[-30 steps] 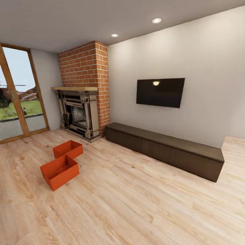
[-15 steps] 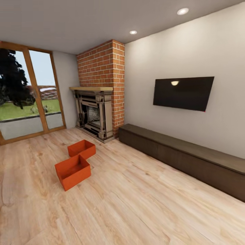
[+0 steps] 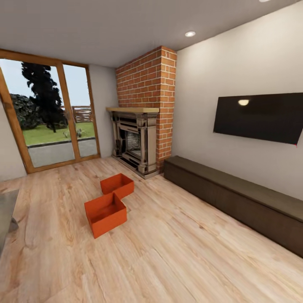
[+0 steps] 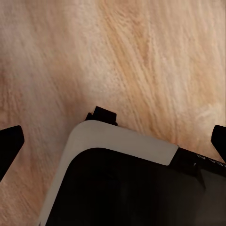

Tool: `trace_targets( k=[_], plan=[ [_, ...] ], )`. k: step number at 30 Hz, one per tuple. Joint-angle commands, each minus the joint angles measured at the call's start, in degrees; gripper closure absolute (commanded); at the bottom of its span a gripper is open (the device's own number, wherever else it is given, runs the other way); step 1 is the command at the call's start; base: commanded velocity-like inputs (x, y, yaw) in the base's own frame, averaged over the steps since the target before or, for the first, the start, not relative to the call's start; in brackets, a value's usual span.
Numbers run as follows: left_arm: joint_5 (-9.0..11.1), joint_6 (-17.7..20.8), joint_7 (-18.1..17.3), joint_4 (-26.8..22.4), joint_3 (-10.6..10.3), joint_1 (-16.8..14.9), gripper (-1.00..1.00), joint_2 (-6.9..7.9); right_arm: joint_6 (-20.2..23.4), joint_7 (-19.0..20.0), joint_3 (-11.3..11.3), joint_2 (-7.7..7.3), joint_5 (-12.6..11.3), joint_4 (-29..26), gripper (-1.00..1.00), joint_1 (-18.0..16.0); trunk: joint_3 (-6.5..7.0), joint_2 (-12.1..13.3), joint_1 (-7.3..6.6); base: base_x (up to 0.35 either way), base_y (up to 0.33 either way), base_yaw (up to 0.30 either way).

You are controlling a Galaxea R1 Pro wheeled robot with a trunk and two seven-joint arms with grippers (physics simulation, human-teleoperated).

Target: Move the two storage containers from the living room to the garage. In the garage, place one container on the floor and stack the other container on top of it (either order is fine).

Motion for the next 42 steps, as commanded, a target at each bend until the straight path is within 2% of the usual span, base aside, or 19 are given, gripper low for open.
trace_targets(
  k=[1, 42],
  plan=[
    [0.60, 0.12, 0.04, -0.08, -0.07, 0.00, -1.00, 0.00, -0.38, 0.12, 0.45, 0.01, -0.60, 0.17, -1.00, -0.07, -0.06, -0.03, 0.03, 0.325, 0.000, 0.255],
    [0.69, 0.12, 0.13, 0.10, -0.04, 0.00, -1.00, 0.00, -0.44, -0.58, 0.00, -0.02, -1.20, 0.24, -1.00, -0.07, -0.06, -0.03, 0.03, 0.325, 0.000, 0.011]
  ],
)
